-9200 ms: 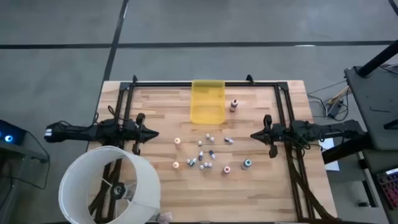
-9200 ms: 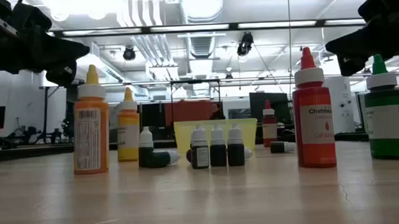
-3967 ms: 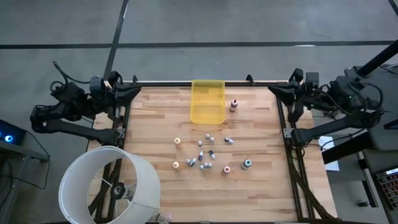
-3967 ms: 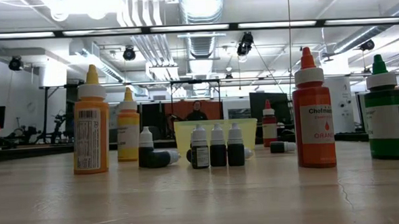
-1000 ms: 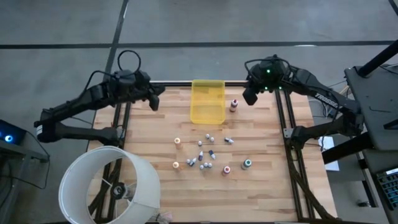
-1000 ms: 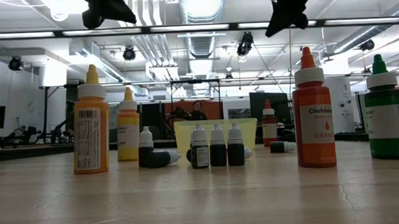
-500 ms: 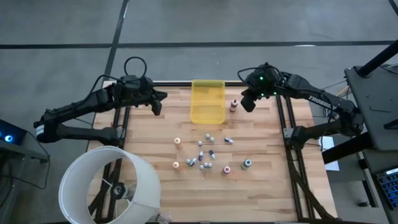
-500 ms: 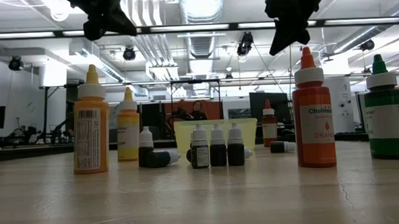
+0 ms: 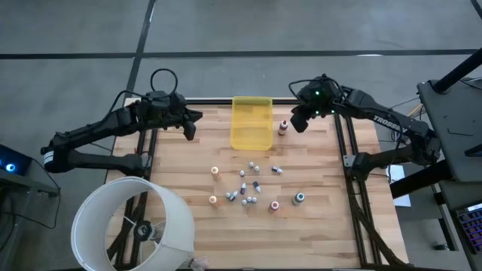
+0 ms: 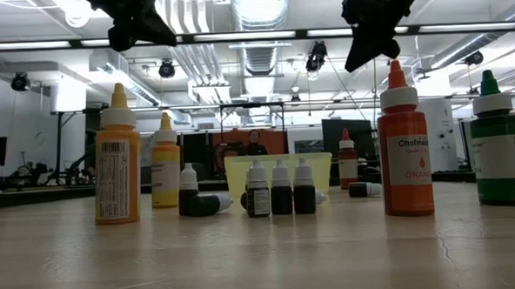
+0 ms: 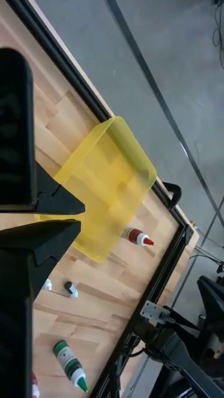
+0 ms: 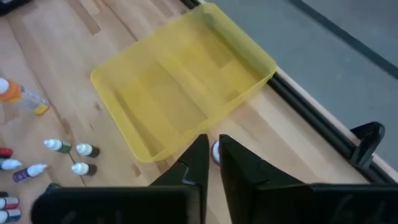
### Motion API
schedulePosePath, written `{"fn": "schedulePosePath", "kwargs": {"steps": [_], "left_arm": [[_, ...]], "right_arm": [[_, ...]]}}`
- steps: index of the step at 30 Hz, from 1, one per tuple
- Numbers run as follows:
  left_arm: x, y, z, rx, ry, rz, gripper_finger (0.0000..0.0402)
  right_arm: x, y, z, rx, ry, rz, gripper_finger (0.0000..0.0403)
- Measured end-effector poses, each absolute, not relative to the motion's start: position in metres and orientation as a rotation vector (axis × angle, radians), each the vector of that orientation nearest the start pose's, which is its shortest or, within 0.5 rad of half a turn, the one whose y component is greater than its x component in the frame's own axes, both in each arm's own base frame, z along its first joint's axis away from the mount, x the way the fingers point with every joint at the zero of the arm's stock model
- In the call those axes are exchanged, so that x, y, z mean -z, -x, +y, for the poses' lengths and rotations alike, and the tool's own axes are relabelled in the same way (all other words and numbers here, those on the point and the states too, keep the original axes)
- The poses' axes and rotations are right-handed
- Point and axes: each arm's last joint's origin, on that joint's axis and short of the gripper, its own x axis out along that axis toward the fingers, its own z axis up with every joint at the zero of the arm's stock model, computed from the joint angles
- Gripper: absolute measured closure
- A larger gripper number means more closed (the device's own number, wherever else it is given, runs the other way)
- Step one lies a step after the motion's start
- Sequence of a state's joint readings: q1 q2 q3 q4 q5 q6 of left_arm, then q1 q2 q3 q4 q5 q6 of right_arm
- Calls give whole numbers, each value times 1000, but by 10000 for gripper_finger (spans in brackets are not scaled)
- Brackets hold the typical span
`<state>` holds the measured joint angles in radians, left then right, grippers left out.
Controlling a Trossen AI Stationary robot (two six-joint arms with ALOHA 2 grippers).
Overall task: Pick & Place food coloring
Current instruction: Put the large red food coloring bottle into the yellow container
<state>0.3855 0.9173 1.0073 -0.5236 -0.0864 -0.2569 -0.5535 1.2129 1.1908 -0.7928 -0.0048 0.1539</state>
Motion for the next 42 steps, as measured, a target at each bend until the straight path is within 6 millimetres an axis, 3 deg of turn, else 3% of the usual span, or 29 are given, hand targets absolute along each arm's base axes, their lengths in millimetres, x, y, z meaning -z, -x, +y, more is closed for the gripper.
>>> {"fn": "schedulePosePath", "kwargs": {"steps": [9, 15, 21, 30, 42], "left_arm": [[-354, -171, 72, -515, 295, 376, 401], [-354, -171, 72, -515, 295, 376, 401], [-354, -171, 72, -515, 295, 376, 401], [-354, -171, 72, -514, 295, 377, 401], [-354, -171, 72, -513, 290, 378, 401]], "right_arm": [[-340, -198, -136, 494, -373, 736, 277], [-353, -193, -141, 511, -376, 706, 245], [-371, -194, -149, 532, -401, 734, 232], [-380, -218, -179, 480, -432, 904, 220], [-370, -243, -200, 314, -328, 1139, 218]]}}
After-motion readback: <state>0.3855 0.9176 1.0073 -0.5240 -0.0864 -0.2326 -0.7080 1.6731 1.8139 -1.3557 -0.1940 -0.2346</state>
